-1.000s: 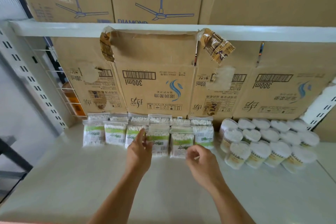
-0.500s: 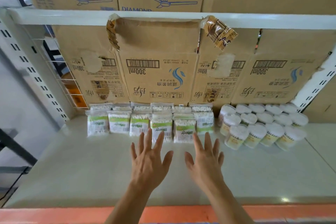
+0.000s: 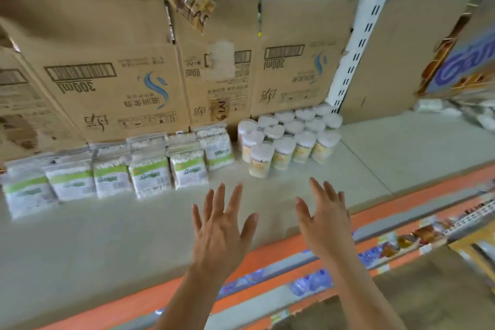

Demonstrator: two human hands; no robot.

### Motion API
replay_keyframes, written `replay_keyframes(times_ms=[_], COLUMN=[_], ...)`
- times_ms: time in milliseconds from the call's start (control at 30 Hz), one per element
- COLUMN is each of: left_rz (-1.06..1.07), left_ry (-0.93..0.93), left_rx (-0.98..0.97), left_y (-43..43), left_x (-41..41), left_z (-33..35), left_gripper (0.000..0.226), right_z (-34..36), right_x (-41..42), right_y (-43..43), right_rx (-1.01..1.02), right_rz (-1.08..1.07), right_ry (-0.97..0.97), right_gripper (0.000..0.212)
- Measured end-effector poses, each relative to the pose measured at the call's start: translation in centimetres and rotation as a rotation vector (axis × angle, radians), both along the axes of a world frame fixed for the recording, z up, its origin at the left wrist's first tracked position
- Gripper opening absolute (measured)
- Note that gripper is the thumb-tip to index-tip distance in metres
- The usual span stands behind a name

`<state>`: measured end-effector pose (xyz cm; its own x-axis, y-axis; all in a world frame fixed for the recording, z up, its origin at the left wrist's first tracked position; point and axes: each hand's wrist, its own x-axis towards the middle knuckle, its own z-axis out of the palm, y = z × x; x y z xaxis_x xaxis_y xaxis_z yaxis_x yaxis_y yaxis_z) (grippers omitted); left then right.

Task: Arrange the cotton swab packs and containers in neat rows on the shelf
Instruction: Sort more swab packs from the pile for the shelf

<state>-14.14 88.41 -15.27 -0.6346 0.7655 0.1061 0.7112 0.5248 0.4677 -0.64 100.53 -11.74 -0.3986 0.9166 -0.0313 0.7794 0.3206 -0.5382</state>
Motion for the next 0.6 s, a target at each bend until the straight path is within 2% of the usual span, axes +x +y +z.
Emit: replay_keyframes(times_ms=[200,333,400,533,600], left_rz=[-0.079,-0.146,-0.171,-0.248,-0.291], left_ry=[0.024,0.031,0.025,-0.003,-0.002], left_rx=[-0.04,-0.08,-0.084,-0.077,-0.077], left_y=[8.5,15.5,18.4,23.3,25.5], left_x=[7.1,13.1,16.0,21.4,23.7], left_z=[1.4,1.8,1.6,1.8,2.1], left_gripper=[0.084,0.064,0.061,0.06,0.066], right_z=[-0.6,-1.4,-1.4,-0.5,0.1], right_x=[8.5,15.5,18.7,24.6,27.1], right_y=[5.9,11.1,13.6,17.9,19.6], right_rx=[-0.036,-0.01,-0.013,-0.01,-0.008], right_rz=[-0.046,-0.052,-0.084,-0.18,-0.233], right_ry=[0.072,0.067,0.062,0.069,0.087], right_gripper=[0.058,0.06,0.06,0.06,0.059])
